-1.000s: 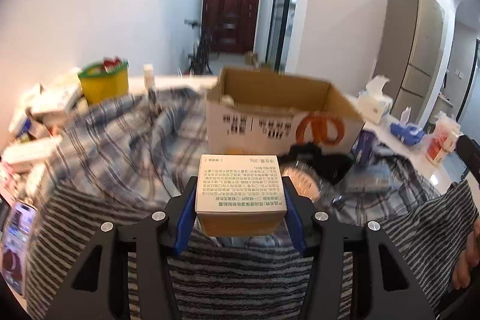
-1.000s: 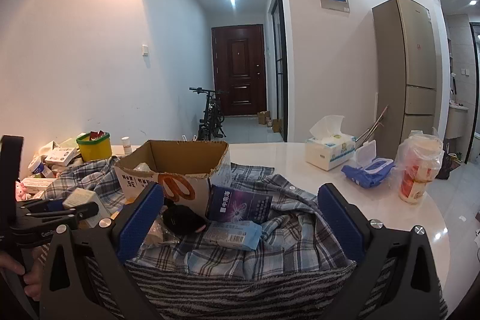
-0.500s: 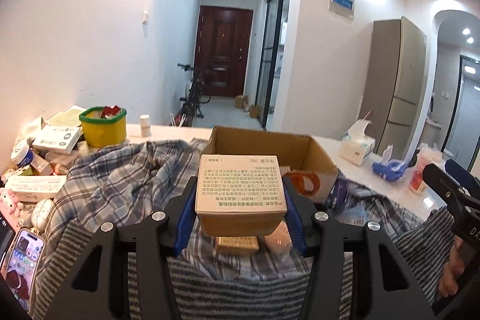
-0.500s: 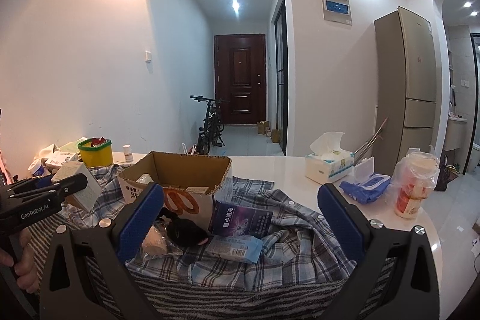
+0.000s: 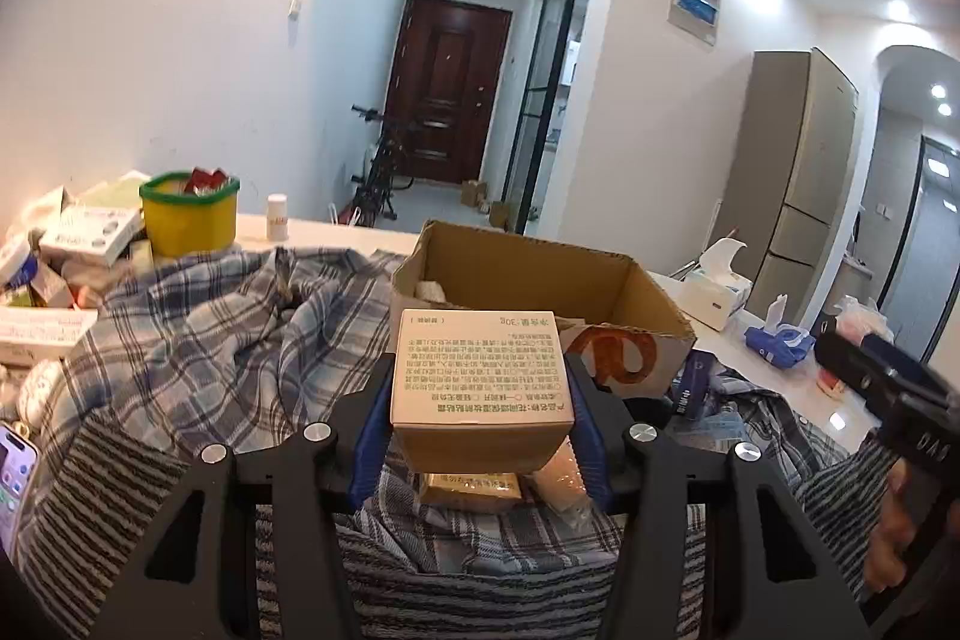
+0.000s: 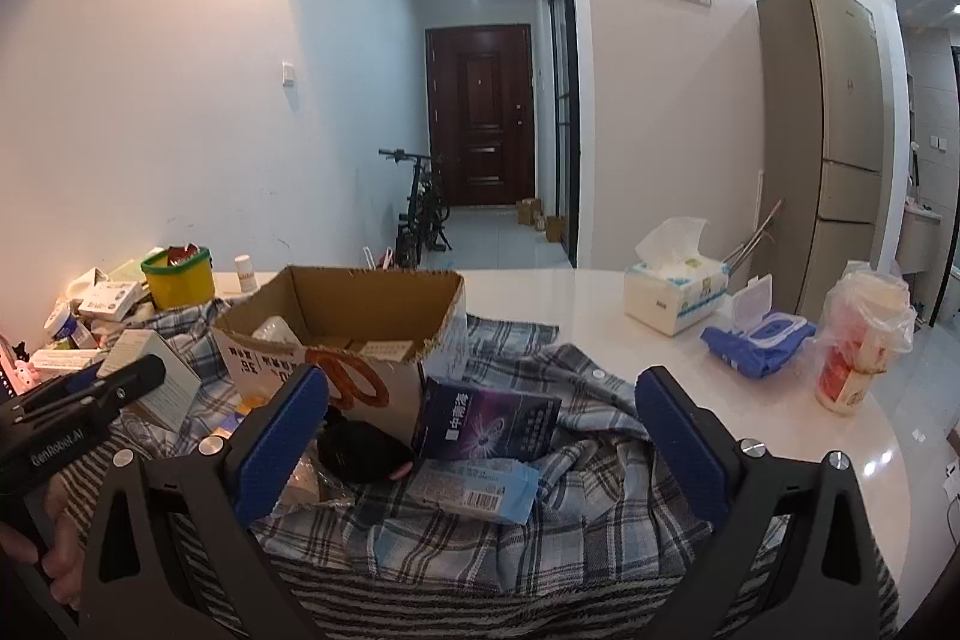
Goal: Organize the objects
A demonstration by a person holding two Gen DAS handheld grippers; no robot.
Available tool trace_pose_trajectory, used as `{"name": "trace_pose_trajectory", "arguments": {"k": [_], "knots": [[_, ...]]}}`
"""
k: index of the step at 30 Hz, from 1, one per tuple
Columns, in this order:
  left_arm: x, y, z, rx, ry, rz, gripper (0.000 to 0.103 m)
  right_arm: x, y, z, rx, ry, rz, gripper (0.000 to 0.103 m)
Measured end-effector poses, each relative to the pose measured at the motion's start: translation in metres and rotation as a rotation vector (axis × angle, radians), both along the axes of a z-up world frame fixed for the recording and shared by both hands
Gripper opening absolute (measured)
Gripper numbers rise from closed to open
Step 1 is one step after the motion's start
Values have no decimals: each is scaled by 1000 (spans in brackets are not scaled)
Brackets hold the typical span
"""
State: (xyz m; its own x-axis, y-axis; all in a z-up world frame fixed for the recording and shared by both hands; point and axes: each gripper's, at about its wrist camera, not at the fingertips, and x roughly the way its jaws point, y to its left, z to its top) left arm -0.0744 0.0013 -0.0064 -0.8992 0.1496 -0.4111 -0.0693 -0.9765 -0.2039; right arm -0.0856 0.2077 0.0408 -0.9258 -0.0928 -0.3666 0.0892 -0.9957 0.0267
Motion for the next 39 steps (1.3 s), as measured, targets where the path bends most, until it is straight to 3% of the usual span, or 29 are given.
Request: {"name": "trace_pose_trajectory", "arguments": {"k": [7, 14, 22, 28, 31, 39], "knots": [[-5, -2, -7, 2, -31, 11, 55, -21, -5, -22, 10, -117, 32, 100], [-6, -3, -8, 7, -42, 11, 55, -50, -16, -55, 80, -311, 21, 97], [-11, 0, -12, -9, -72, -3, 55, -70, -21, -73, 121, -405, 4, 95], [-12, 3, -13, -9, -76, -5, 55, -81, -16, -89, 87, -479, 16, 70], [-12, 2, -14, -8, -78, -3, 55, -79, -12, -86, 67, -467, 8, 54], [-10, 2, -12, -11, -68, 6, 55, -63, -9, -71, 45, -373, 23, 29]]}}
